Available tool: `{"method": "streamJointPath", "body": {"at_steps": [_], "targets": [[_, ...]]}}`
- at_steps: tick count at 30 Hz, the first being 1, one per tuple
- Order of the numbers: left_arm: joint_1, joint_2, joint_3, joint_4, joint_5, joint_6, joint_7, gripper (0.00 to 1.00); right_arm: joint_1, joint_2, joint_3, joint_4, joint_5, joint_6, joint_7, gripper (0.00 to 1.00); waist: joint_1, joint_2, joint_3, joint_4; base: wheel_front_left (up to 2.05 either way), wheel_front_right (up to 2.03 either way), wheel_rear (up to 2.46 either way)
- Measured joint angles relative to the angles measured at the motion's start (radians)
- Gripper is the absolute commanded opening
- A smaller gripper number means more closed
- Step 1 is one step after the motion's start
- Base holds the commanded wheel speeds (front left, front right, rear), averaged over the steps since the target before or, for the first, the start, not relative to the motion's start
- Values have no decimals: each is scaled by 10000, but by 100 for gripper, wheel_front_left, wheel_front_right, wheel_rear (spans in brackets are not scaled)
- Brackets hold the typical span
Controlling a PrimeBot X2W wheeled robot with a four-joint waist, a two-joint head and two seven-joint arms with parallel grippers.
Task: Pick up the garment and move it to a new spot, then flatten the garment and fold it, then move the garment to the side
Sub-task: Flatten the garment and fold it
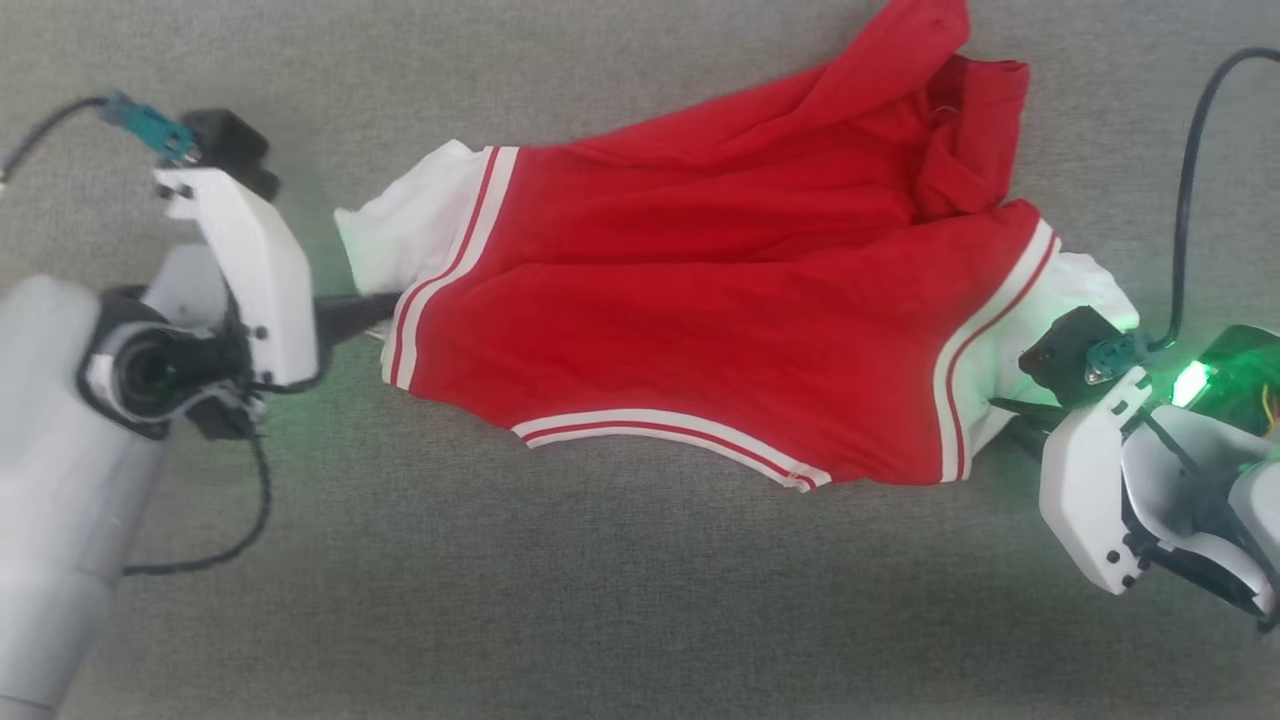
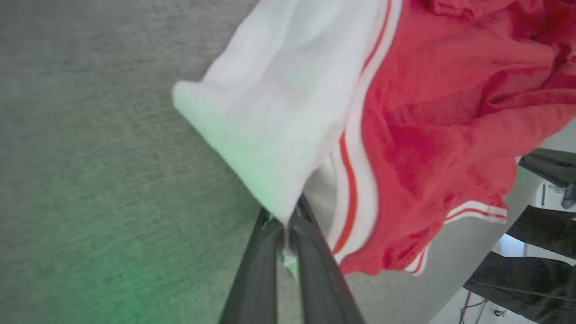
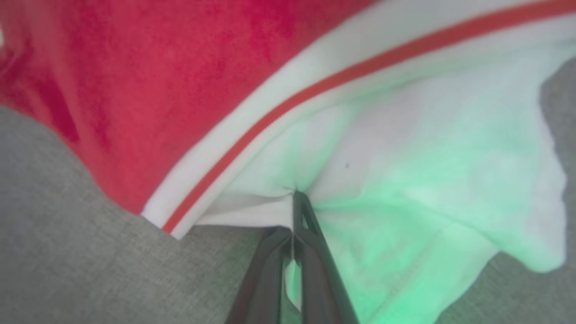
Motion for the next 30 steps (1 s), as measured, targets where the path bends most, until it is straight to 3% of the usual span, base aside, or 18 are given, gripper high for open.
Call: {"method": "streamJointPath", "body": {"at_steps": [6,14,19,23,30], "targets": [[437,-82,410,-259,-305,-25,-991,0,107,182,-594,182,-102,-56,-855,0,0,0,-443,-136,0,0,0],[1254,111,1490,-2148,-1202,-27,-2638,0,1054,-75,-3191,-1289,-79,-82,-999,0,0,0,-998,-179,0,0,0],[1165,-174,1873,-2284,-1344,-19,-3329,0,934,401,-4504,-1856,61,-82,-848,0,0,0,-913,-52,0,0,0],[-117,-867,2220,-1371,-1076,295,-4320,0,-680,986,-4805,-1243,121,-81,-1174,0,0,0,-643,-1,0,0,0],[-4068,-1756,2499,1296,301,497,-6679,0,-5394,2311,-5035,1837,-654,-81,-2439,0,0,-1,189,-21,0,0,0]]}}
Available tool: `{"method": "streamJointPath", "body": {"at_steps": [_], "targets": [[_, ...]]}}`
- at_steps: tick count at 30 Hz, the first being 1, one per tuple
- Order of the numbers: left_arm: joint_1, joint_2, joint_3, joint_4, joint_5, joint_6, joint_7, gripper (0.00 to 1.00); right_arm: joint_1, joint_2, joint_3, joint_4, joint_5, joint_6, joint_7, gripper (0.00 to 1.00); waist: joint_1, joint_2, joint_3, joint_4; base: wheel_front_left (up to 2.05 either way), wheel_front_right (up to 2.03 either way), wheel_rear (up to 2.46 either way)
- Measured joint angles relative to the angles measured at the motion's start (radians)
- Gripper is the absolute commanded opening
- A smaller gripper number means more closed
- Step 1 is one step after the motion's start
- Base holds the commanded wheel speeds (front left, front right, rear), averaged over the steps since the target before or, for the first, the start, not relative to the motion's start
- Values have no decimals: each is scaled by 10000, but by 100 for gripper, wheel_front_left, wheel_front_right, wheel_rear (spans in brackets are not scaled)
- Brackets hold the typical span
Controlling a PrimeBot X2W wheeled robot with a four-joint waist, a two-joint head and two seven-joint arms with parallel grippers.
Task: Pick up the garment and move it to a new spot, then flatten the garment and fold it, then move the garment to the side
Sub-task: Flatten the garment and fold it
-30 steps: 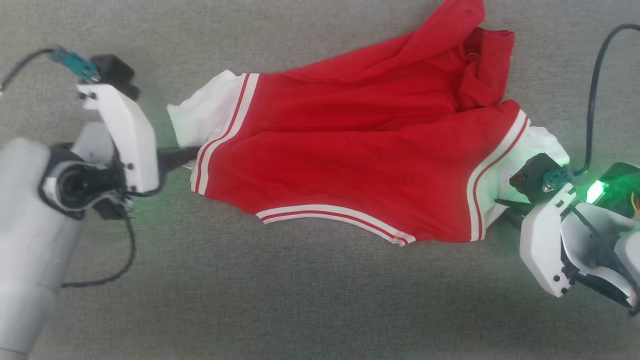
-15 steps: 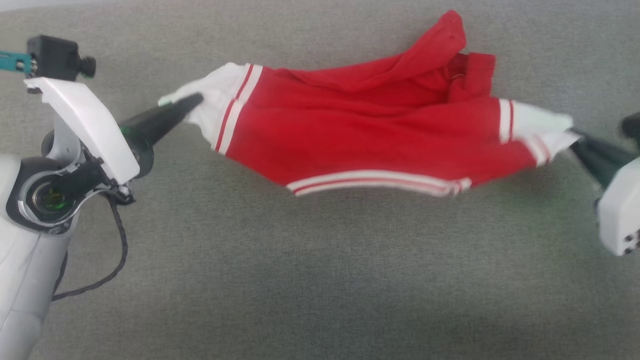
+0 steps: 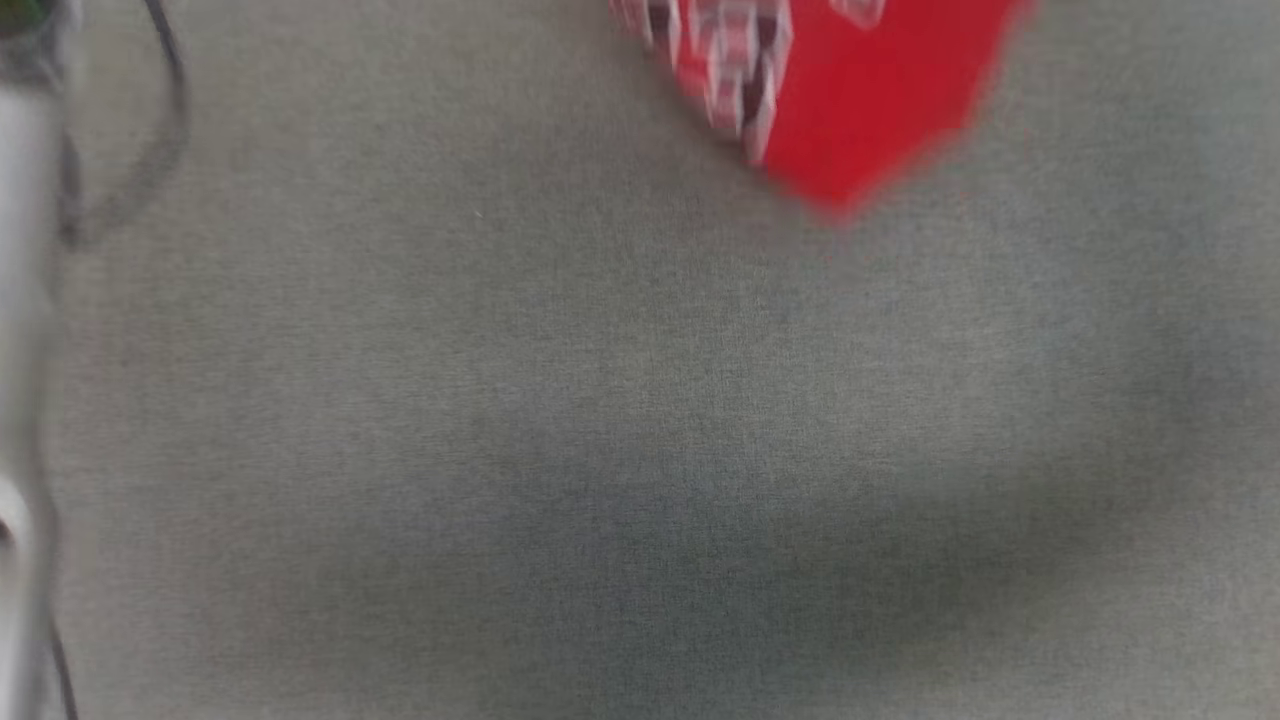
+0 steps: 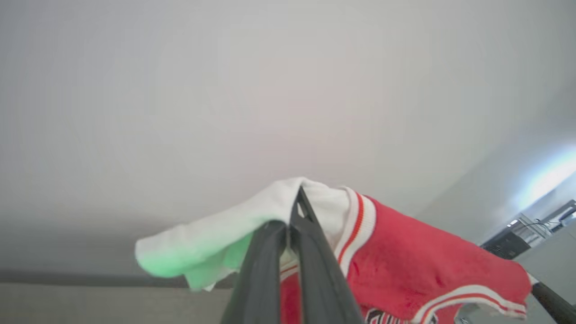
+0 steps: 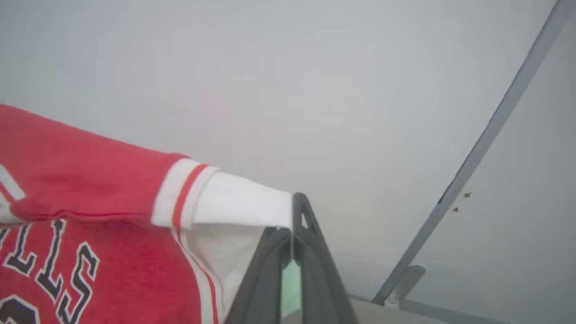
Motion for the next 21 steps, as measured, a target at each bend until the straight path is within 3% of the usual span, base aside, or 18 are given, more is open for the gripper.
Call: {"method": "streamJointPath", "body": {"at_steps": [4,7,11,16,21], "targets": [[-2103,-150,42,1417,715,-88,-1440,0,-2676,928,-336,2161,-844,2,-1003,0,0,0,313,-188,0,0,0],[-3502,-437,355,2084,853,-268,-2441,0,-4270,1223,-656,3475,-1546,2,-1818,0,0,0,339,-303,0,0,0],[-4351,-345,500,2817,598,-476,-2759,0,-5314,1499,-704,4719,-2036,8,-2518,0,-1,0,85,-354,0,0,0],[-3731,-84,405,2865,-140,-537,-2226,0,-5080,1248,221,5526,-1916,13,-2750,0,0,0,-262,-401,0,0,0],[-936,336,-309,1547,-1055,-533,-773,0,-3160,495,1996,4938,-918,6,-2376,0,0,0,-457,-305,0,0,0]]}}
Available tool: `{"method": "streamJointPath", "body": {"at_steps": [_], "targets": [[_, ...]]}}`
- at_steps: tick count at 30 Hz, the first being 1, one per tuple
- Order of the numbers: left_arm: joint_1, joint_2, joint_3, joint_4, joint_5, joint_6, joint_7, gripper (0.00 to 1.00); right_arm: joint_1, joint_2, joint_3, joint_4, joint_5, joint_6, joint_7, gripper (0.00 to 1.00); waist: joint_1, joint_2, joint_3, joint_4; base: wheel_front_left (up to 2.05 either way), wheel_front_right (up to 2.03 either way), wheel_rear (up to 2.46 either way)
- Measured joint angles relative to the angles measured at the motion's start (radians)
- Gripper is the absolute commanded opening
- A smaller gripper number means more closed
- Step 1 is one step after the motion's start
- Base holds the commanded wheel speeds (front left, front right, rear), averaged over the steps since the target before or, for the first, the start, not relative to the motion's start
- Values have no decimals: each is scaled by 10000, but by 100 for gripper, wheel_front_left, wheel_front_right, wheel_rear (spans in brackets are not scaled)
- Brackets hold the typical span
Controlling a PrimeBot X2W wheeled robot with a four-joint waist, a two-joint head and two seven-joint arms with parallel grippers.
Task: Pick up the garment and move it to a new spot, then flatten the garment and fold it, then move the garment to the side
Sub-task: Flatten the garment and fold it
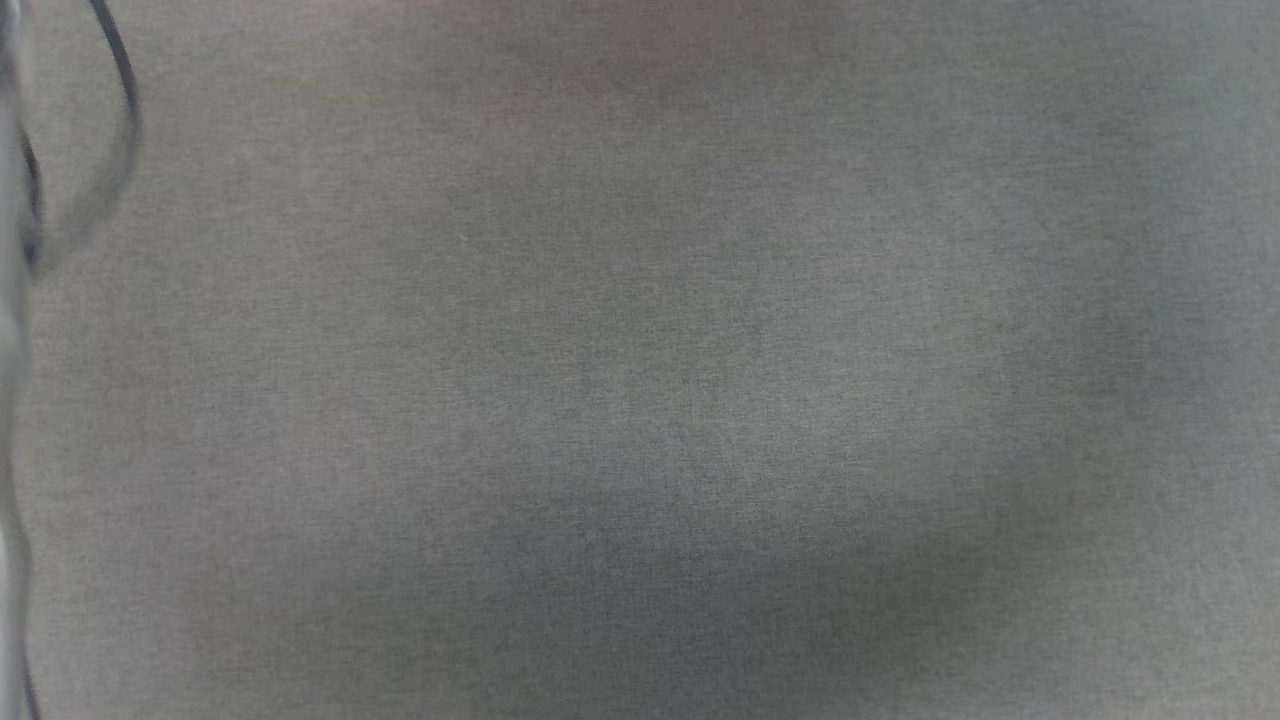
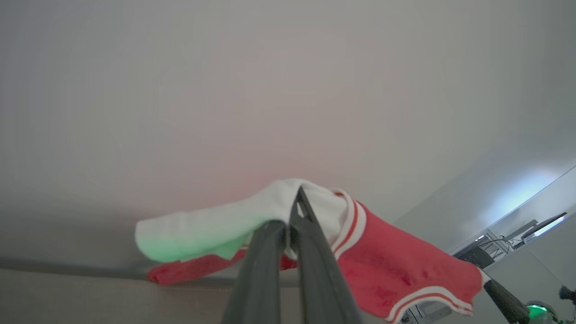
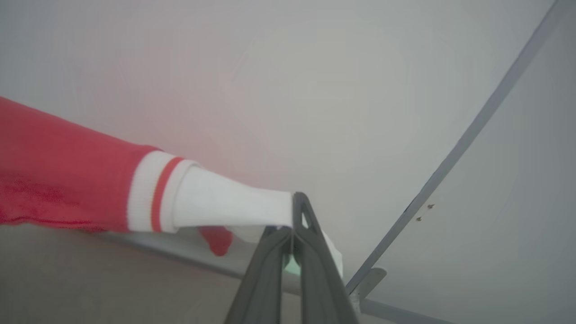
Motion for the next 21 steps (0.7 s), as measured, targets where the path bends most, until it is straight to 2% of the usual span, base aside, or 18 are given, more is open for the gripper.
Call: {"method": "streamJointPath", "body": {"at_steps": [1,4,8,11,17,21], "targets": [[1247,301,-151,-717,-629,0,573,0,1039,-364,596,-619,568,0,324,0,0,0,-19,9,0,0,0],[3253,700,-451,-1649,-1189,0,1087,0,2746,-1095,974,-1791,1438,-4,773,0,0,0,-62,57,0,0,0],[5791,1051,-991,-2752,-1561,0,1333,0,5356,-1843,838,-3283,2343,-4,1448,0,0,0,-271,150,0,0,0],[7333,1281,-1290,-3361,-1749,0,1375,0,7203,-2173,395,-4433,2694,-4,1893,0,0,0,-463,197,0,0,0],[9227,1795,-1691,-4380,-2025,0,1521,0,10329,-2245,-848,-6458,2719,-4,2652,0,-1,0,-814,316,0,0,0],[9976,2163,-1745,-5039,-2115,0,1542,0,11517,-2021,-1440,-7306,2713,-6,3227,0,0,0,-949,366,0,0,0]]}}
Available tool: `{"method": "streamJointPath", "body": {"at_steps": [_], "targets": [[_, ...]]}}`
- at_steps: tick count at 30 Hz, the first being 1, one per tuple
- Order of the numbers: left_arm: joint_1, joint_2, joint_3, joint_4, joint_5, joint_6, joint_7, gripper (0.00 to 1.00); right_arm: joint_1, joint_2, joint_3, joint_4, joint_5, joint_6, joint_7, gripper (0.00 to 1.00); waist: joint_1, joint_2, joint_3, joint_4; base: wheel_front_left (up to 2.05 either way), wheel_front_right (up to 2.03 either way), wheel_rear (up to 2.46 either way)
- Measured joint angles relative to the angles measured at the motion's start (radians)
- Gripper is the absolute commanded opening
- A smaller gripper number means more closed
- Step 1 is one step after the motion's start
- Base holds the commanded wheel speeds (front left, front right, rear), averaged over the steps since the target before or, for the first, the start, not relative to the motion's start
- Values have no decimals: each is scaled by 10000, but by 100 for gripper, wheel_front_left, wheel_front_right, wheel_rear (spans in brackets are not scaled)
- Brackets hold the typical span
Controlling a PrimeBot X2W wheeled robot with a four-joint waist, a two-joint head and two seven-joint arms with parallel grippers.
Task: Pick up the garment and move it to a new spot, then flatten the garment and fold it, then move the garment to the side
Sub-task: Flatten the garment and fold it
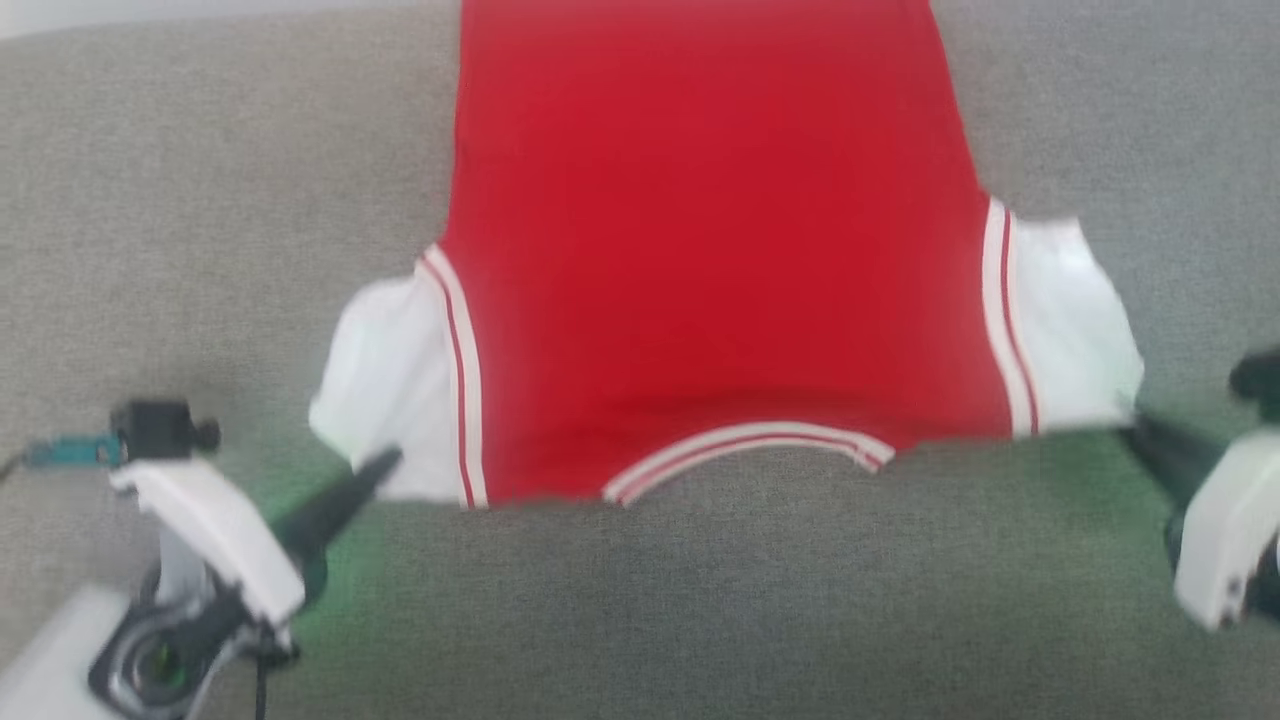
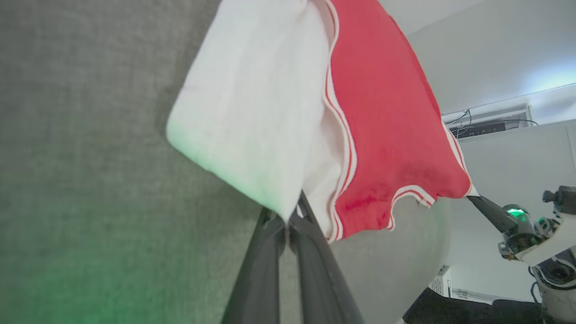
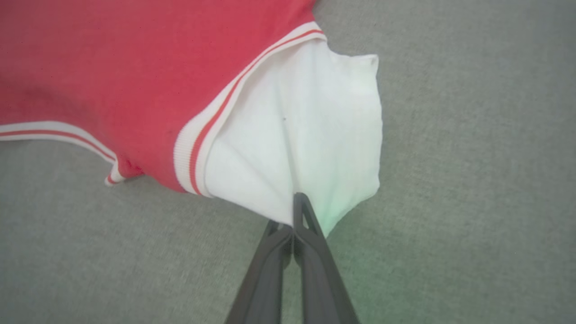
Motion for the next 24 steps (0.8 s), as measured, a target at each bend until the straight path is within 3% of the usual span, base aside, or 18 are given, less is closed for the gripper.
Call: {"method": "streamJointPath", "body": {"at_steps": [13,19,24], "targets": [[3521,1887,305,-2859,-330,0,-623,0,4076,445,-1438,-2966,-61,0,2604,0,0,0,-26,82,0,0,0],[3844,1858,439,-3166,17,157,-1250,0,4200,719,-1666,-3302,-326,-2,2702,0,0,0,77,85,0,0,0],[3219,1112,-128,-2500,610,322,-1256,0,3447,516,-842,-2464,-545,-2,2671,0,0,0,58,73,0,0,0]]}}
